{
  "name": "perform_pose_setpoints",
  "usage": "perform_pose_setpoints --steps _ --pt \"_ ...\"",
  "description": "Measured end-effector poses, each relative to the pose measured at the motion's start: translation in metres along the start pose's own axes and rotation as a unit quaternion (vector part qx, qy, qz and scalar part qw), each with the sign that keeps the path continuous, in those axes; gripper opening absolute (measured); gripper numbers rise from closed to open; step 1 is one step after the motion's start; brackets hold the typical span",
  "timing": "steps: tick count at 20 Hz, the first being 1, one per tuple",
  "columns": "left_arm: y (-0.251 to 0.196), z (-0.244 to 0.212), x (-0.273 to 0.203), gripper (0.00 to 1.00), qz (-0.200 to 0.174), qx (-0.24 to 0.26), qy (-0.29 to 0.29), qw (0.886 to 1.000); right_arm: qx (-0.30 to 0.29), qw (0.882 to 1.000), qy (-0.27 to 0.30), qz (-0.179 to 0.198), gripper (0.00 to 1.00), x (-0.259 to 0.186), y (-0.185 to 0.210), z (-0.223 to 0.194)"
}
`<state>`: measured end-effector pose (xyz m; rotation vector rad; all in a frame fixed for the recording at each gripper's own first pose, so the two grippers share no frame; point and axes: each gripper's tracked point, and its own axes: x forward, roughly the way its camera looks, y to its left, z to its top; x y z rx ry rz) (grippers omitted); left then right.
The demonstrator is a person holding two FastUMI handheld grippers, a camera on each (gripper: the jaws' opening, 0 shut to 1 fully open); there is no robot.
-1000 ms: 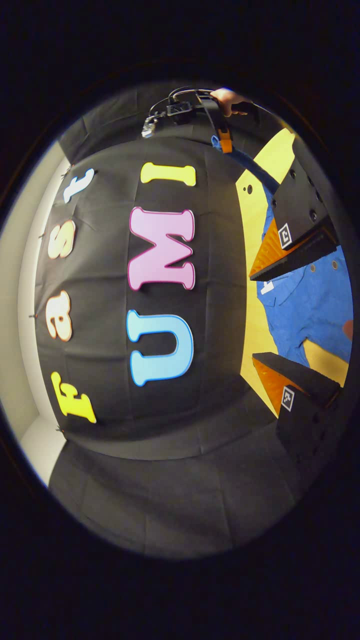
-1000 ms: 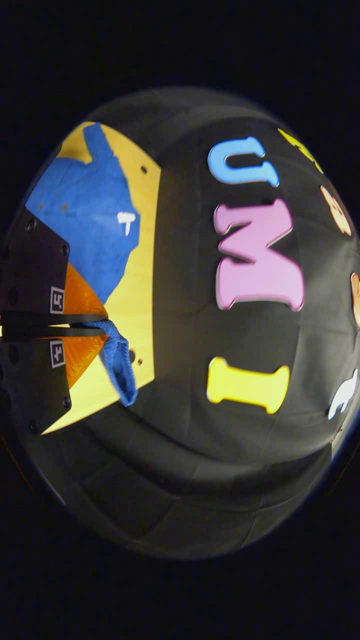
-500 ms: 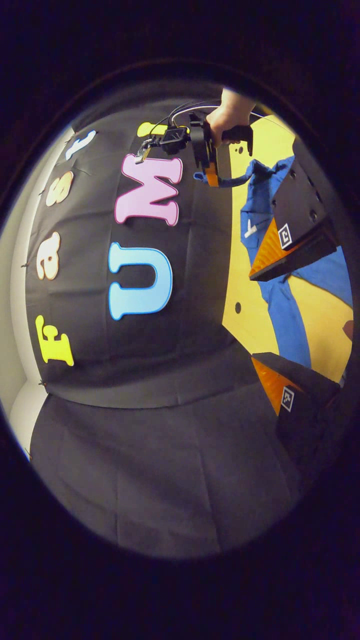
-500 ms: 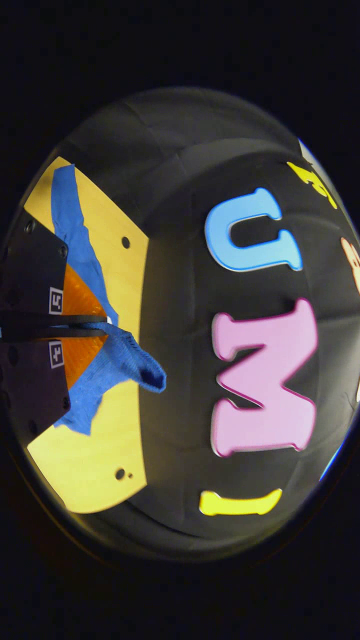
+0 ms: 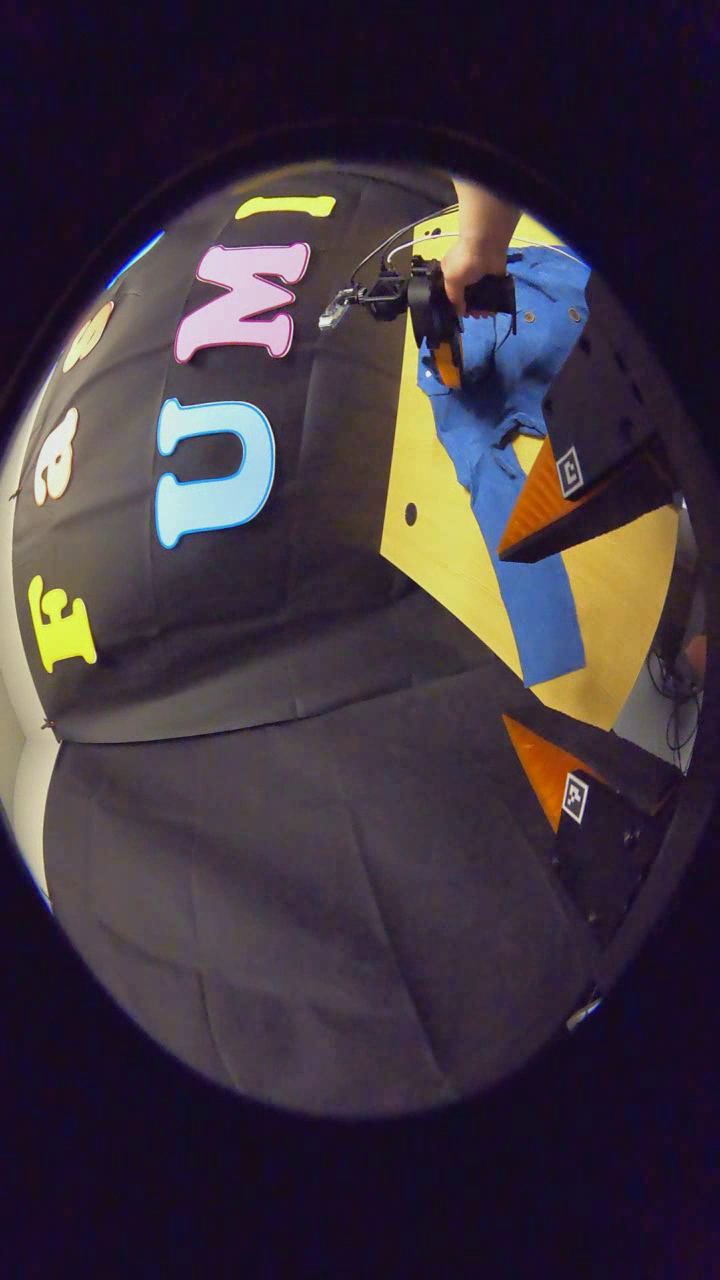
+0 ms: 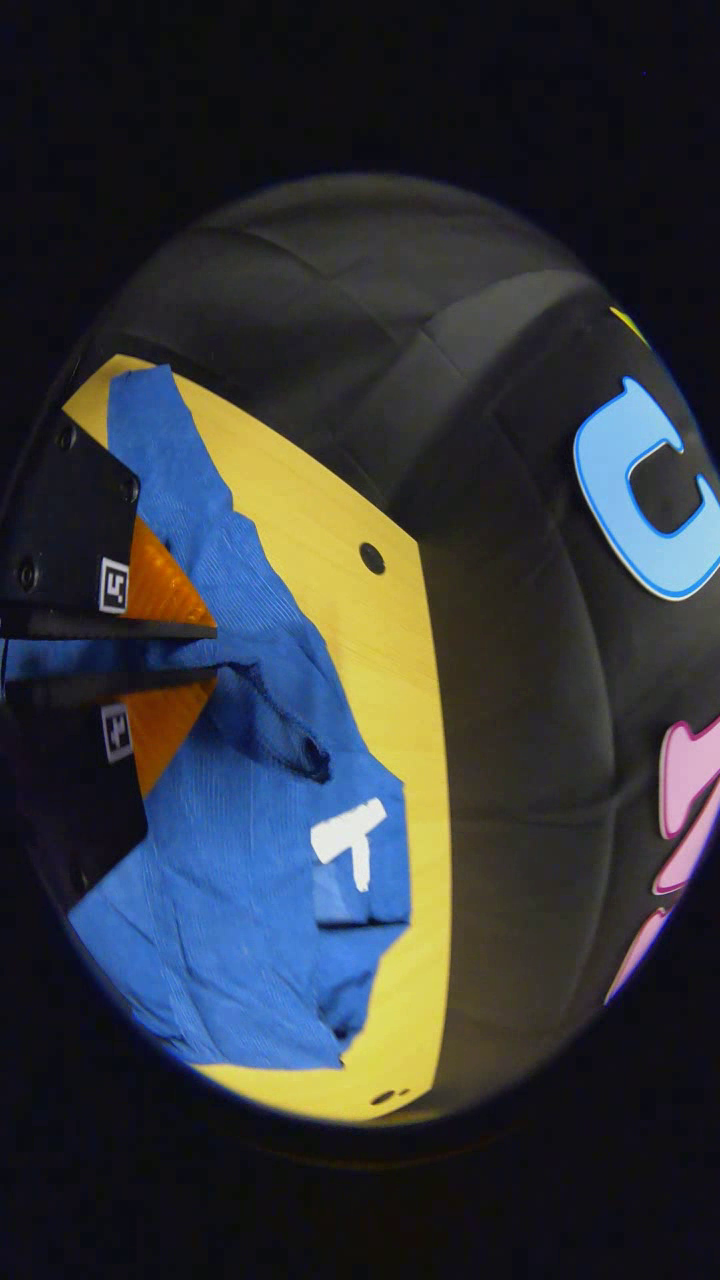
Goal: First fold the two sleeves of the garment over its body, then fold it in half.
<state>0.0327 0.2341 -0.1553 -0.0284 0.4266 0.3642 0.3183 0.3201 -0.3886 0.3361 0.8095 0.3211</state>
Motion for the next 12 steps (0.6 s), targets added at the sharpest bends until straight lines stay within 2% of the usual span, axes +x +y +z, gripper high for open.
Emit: perform_pose_setpoints --steps 4,5,8,10,11,12 --pt "-0.015 -0.016 0.02 0.82 -0.015 -0.023 0.026 0.999 0.004 1.0 0.012 0.018 0.7 0.0 0.004 -0.003" --pt "-0.021 -0.016 0.026 0.82 -0.022 -0.028 0.029 0.999 -0.003 1.0 0.008 0.018 0.94 -0.007 0.003 0.001" --pt "-0.028 -0.027 0.06 0.85 -0.026 -0.029 0.051 0.998 -0.035 0.999 -0.017 0.028 0.95 -0.031 0.004 0.023" --pt "-0.028 -0.044 0.077 0.8 -0.031 -0.026 0.095 0.995 -0.053 0.997 -0.034 0.039 0.95 -0.054 0.007 0.038" --pt "-0.029 -0.047 0.09 0.87 -0.031 -0.025 0.101 0.994 -0.064 0.996 -0.045 0.045 0.95 -0.068 0.009 0.048" --pt "-0.03 -0.055 0.101 0.85 -0.031 -0.028 0.11 0.993 -0.077 0.994 -0.058 0.05 0.95 -0.082 0.01 0.057"
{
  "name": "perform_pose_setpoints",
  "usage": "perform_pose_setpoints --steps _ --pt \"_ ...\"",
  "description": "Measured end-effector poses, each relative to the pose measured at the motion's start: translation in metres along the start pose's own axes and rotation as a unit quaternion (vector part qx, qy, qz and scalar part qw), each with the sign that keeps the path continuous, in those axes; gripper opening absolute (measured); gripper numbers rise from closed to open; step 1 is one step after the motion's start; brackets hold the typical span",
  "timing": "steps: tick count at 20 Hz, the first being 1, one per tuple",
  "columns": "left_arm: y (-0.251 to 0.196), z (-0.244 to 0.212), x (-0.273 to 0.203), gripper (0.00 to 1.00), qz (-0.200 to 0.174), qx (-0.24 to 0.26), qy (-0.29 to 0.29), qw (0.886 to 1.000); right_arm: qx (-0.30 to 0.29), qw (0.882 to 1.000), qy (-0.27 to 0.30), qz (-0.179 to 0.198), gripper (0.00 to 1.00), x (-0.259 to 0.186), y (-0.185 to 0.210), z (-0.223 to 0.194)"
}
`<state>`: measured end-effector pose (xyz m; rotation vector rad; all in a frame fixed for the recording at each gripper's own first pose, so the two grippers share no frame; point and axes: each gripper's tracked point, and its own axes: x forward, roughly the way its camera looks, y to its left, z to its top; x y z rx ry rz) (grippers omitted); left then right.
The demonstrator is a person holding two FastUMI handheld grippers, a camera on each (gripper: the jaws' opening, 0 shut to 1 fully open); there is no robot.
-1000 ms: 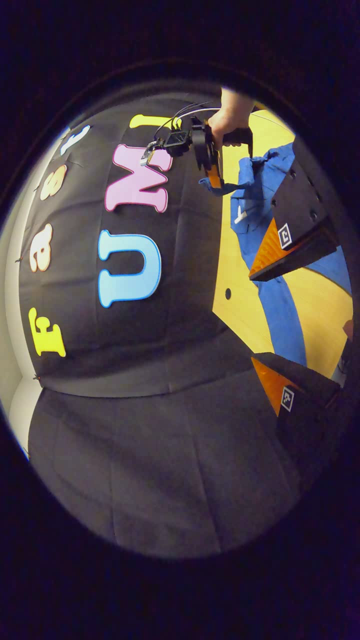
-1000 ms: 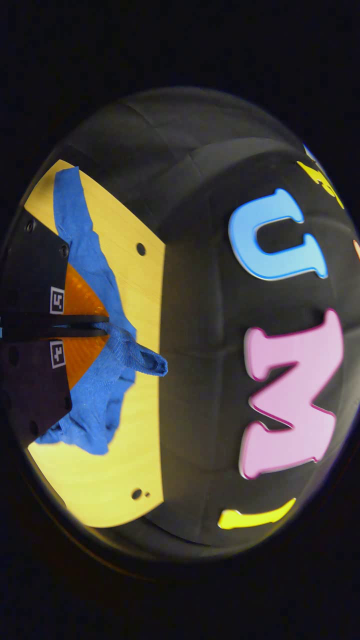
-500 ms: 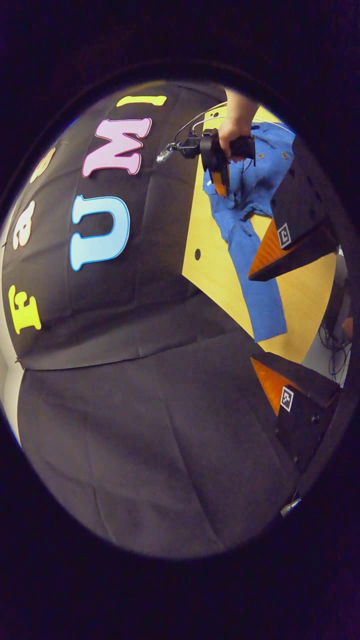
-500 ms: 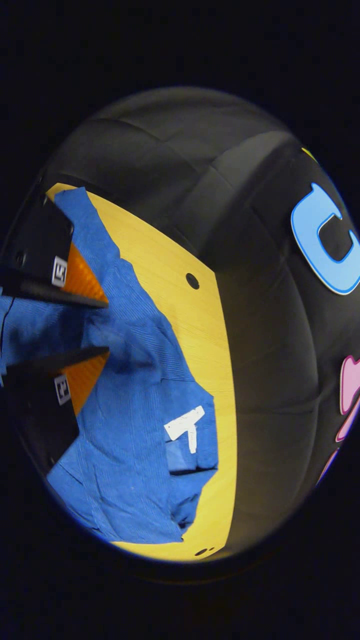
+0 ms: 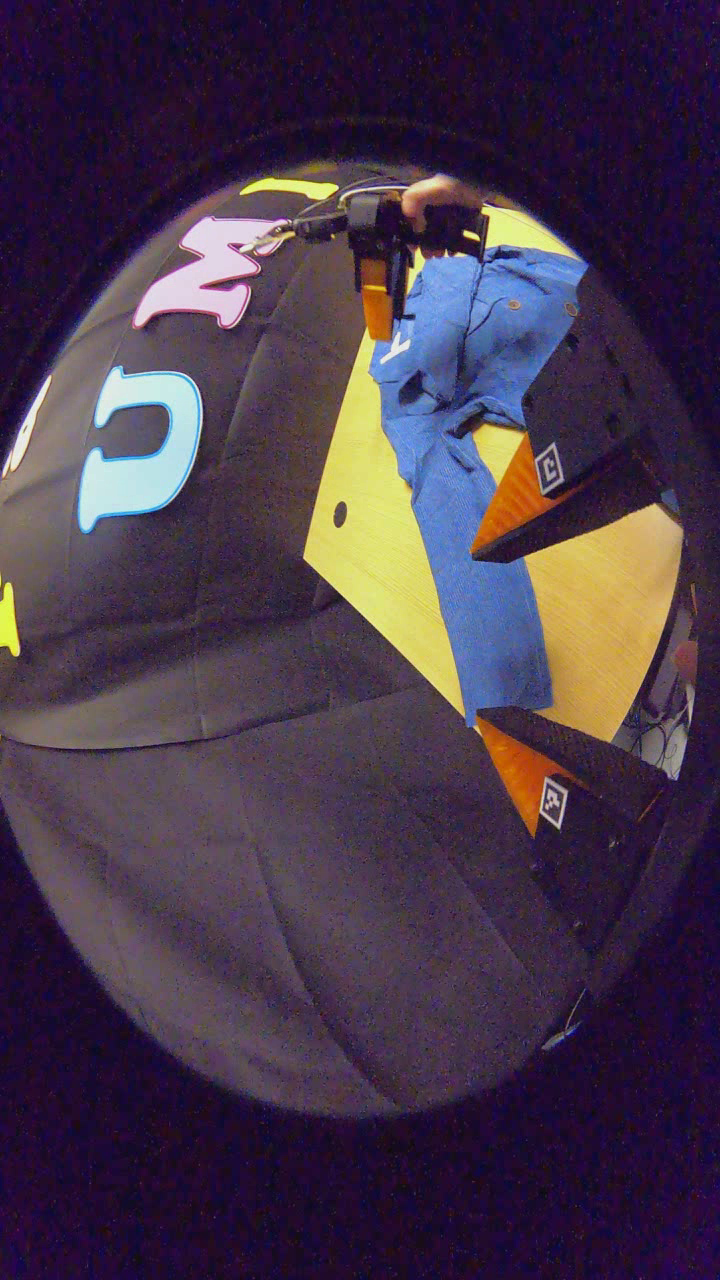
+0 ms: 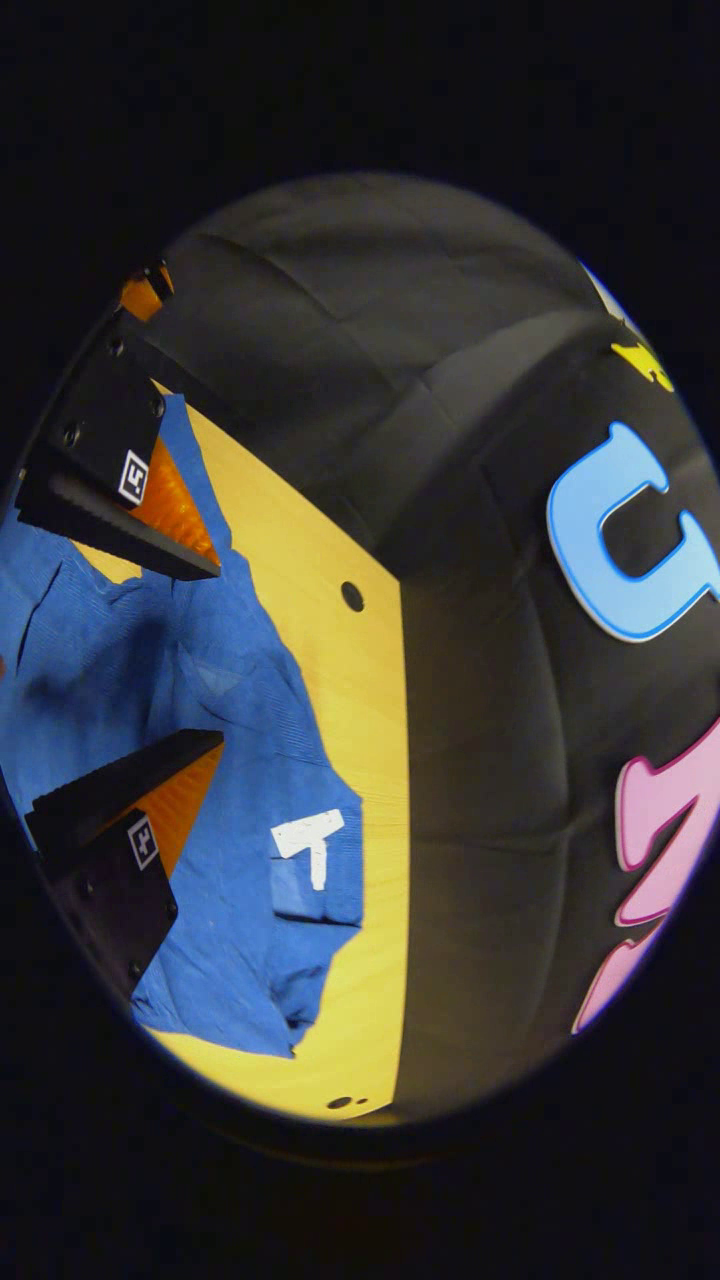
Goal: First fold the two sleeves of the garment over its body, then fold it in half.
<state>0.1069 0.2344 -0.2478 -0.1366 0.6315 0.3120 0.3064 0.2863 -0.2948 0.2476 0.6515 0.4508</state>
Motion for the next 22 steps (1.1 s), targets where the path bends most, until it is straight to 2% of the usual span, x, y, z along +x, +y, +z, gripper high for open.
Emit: perform_pose_setpoints --steps 2,7,11,15,16,19,20,22 --pt "0.007 -0.007 0.019 0.87 0.004 -0.014 0.029 0.999 -0.027 0.999 -0.022 0.011 0.95 -0.028 0.005 0.019" --pt "0.031 -0.022 0.058 0.83 0.023 -0.028 0.089 0.995 -0.075 0.996 -0.046 0.024 0.95 -0.094 0.009 0.043" --pt "0.041 -0.037 0.089 0.85 0.035 -0.043 0.163 0.985 -0.096 0.993 -0.057 0.029 0.95 -0.13 0.012 0.049" --pt "0.05 -0.056 0.104 0.85 0.044 -0.05 0.248 0.966 -0.093 0.994 -0.058 0.026 0.96 -0.149 0.012 0.045" --pt "0.05 -0.055 0.108 0.82 0.043 -0.049 0.255 0.965 -0.093 0.994 -0.056 0.022 0.96 -0.151 0.009 0.044" --pt "0.053 -0.066 0.118 0.85 0.042 -0.051 0.288 0.955 -0.091 0.994 -0.05 0.015 0.96 -0.158 0.004 0.038" --pt "0.047 -0.06 0.12 0.83 0.026 -0.065 0.28 0.958 -0.089 0.995 -0.048 0.014 0.96 -0.159 0.004 0.037" --pt "0.048 -0.062 0.12 0.82 0.021 -0.07 0.291 0.954 -0.087 0.995 -0.047 0.012 0.96 -0.163 0.004 0.036"
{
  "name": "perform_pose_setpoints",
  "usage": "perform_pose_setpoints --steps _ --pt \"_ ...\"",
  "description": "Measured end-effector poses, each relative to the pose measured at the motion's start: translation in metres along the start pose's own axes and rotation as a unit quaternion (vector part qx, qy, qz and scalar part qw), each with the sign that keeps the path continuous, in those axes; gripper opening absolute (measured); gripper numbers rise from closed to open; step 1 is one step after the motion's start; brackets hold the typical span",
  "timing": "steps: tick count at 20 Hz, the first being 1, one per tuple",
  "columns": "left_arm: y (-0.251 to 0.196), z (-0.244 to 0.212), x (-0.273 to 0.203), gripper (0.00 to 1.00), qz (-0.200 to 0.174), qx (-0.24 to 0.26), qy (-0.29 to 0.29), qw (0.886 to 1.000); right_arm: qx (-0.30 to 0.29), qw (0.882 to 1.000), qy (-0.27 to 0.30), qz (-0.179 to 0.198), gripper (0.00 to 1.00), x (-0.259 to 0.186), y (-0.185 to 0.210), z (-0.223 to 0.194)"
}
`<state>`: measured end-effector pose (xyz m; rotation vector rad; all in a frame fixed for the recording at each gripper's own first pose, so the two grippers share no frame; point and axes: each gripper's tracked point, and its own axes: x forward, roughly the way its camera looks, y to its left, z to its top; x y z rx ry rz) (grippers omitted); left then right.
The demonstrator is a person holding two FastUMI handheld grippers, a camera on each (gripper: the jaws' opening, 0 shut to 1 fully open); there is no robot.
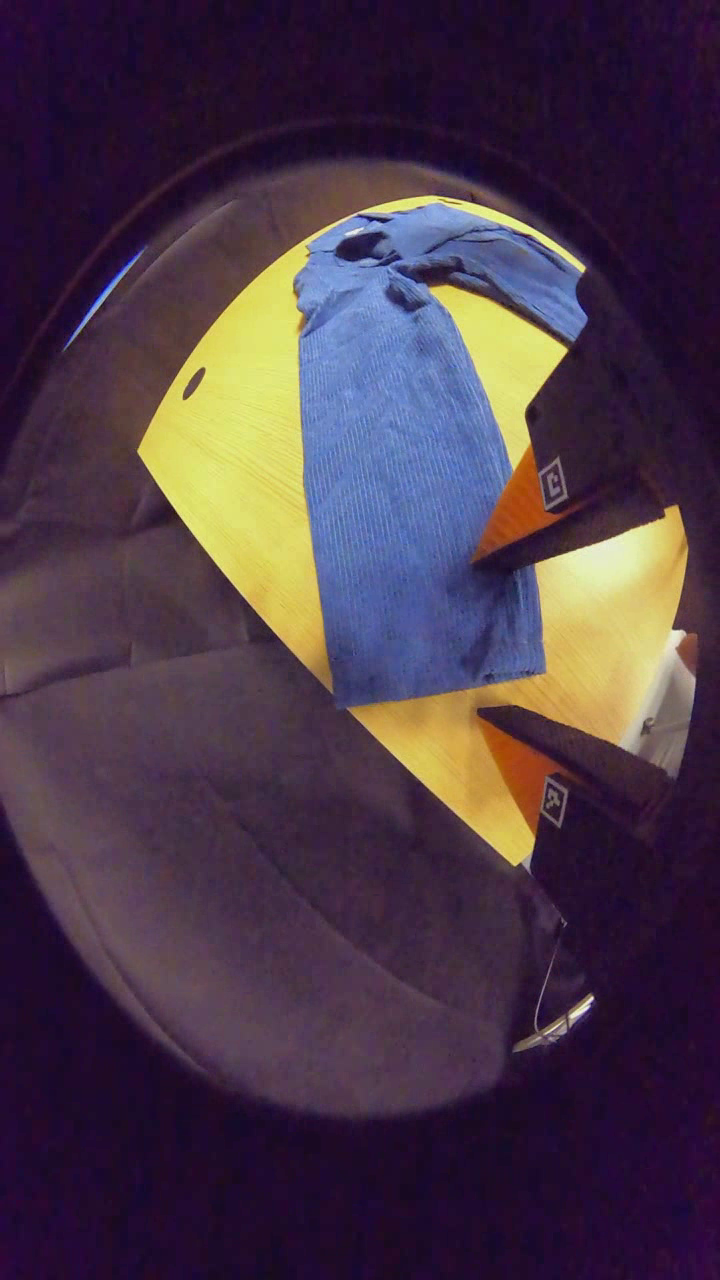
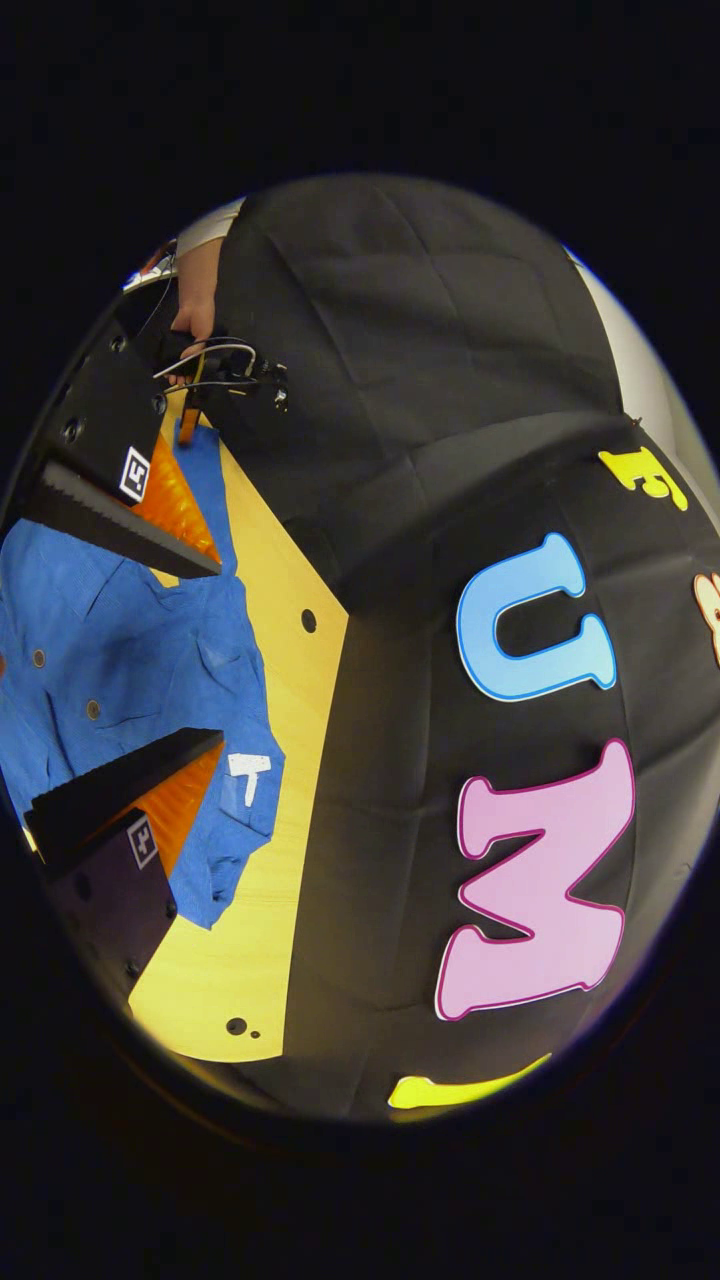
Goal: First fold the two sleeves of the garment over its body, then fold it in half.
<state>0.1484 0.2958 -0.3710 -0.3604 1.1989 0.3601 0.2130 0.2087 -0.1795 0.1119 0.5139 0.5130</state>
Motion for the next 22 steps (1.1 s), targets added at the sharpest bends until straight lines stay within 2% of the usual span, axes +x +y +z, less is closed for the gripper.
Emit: perform_pose_setpoints --steps 2,4,6,7,8,12,14,19,22 --pt "0.002 0.0 -0.001 0.8 -0.004 0.033 0.006 0.999 0.005 1.0 0.002 -0.003 0.96 0.0 -0.001 -0.002" --pt "-0.002 0.004 0.0 0.72 -0.015 0.072 0.003 0.997 0.014 1.0 0.004 -0.001 0.96 -0.001 0.003 -0.004" --pt "-0.009 0.008 0.001 0.43 -0.029 0.099 -0.007 0.995 0.022 1.0 0.006 0.003 0.96 -0.003 0.007 -0.004" --pt "-0.011 0.011 0.001 0.18 -0.034 0.096 -0.008 0.995 0.021 1.0 0.007 0.003 0.96 -0.004 0.008 -0.005" --pt "-0.013 0.013 0.0 0.06 -0.038 0.092 -0.007 0.995 0.018 1.0 0.007 0.001 0.96 -0.005 0.007 -0.005" --pt "-0.019 0.015 -0.012 0.0 -0.071 0.075 -0.011 0.995 0.013 1.0 0.008 -0.003 0.96 -0.012 0.005 -0.011" --pt "-0.021 0.02 -0.031 0.0 -0.079 0.091 -0.03 0.992 0.02 1.0 0.008 -0.005 0.96 -0.015 0.003 -0.013" --pt "-0.064 0.038 -0.102 0.0 -0.105 0.147 -0.09 0.979 0.047 0.999 -0.003 -0.001 0.96 -0.023 -0.005 -0.013" --pt "-0.113 0.043 -0.153 0.0 -0.137 0.172 -0.113 0.969 0.053 0.999 -0.007 0.003 0.96 -0.031 -0.012 -0.012"
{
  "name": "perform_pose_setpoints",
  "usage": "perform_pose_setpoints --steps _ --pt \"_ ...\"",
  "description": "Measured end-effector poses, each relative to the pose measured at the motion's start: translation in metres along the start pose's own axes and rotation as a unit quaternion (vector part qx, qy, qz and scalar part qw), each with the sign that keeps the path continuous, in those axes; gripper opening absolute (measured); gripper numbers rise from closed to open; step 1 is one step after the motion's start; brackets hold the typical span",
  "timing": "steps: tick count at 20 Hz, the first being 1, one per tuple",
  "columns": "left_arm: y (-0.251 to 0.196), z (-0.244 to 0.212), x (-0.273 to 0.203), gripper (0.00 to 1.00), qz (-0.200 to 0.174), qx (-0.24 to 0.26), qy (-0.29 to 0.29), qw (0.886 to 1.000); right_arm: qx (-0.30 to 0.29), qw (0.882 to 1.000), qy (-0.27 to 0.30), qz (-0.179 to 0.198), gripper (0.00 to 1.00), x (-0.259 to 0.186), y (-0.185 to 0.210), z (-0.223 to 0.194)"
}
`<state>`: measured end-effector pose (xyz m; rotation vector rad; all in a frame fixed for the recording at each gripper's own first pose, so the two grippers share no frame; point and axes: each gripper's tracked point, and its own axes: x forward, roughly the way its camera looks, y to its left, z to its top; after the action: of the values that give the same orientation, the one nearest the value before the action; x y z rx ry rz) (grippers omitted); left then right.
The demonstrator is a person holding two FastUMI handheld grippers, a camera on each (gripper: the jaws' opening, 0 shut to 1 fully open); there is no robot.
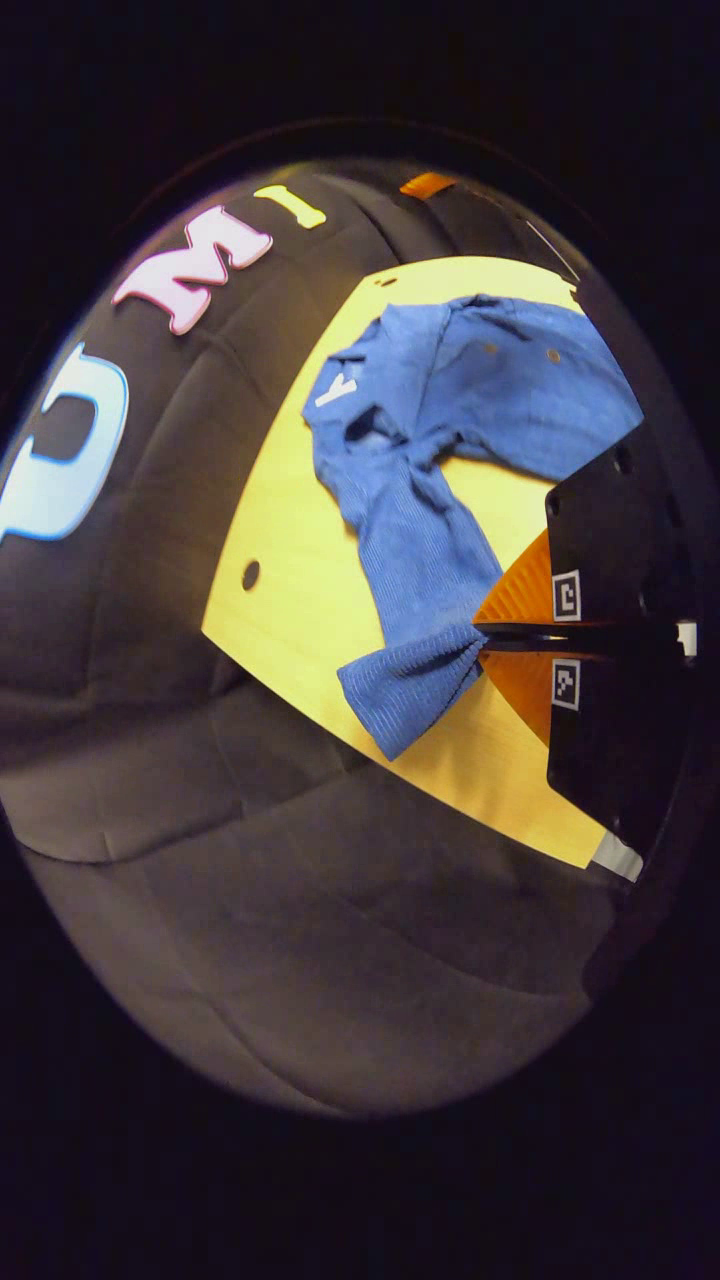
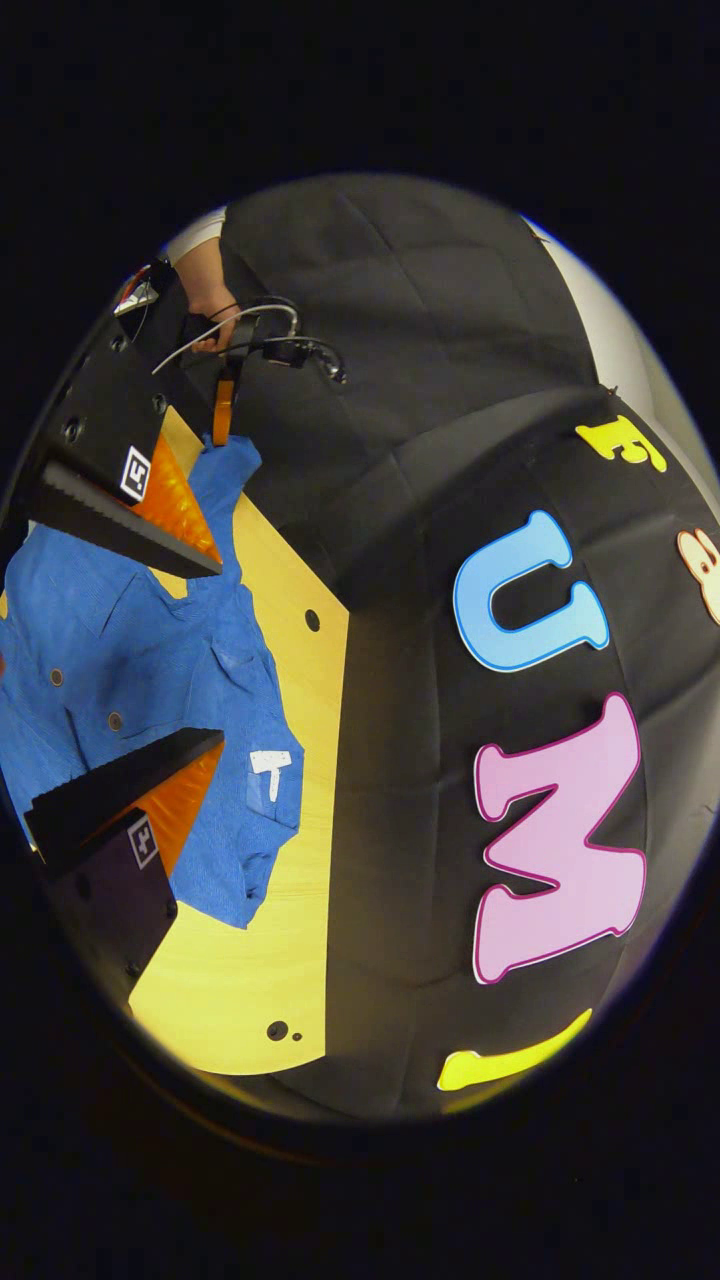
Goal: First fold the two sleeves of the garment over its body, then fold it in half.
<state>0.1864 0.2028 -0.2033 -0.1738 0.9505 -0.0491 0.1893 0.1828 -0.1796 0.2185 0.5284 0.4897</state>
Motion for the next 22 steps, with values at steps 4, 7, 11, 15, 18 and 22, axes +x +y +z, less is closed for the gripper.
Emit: perform_pose_setpoints --steps 4,7,11,15,18,22 --pt "-0.092 0.05 -0.009 0.0 -0.041 0.057 -0.024 0.997 0.006 1.0 -0.005 -0.001 0.96 -0.017 -0.016 0.002" --pt "-0.173 0.08 0.0 0.0 -0.059 0.126 -0.03 0.99 0.016 1.0 -0.008 -0.011 0.96 -0.034 -0.039 0.0" --pt "-0.291 0.078 0.042 0.0 -0.093 0.194 0.001 0.977 0.037 0.999 -0.011 -0.036 0.96 -0.061 -0.077 -0.009" --pt "-0.382 0.067 0.087 0.0 -0.084 0.297 0.029 0.951 0.066 0.996 -0.01 -0.067 0.96 -0.087 -0.12 -0.024" --pt "-0.435 0.044 0.123 0.0 -0.095 0.315 0.068 0.942 0.091 0.992 -0.005 -0.085 0.96 -0.1 -0.151 -0.035" --pt "-0.471 0.02 0.161 0.0 -0.094 0.325 0.097 0.936 0.107 0.989 0.003 -0.106 0.96 -0.113 -0.191 -0.048"
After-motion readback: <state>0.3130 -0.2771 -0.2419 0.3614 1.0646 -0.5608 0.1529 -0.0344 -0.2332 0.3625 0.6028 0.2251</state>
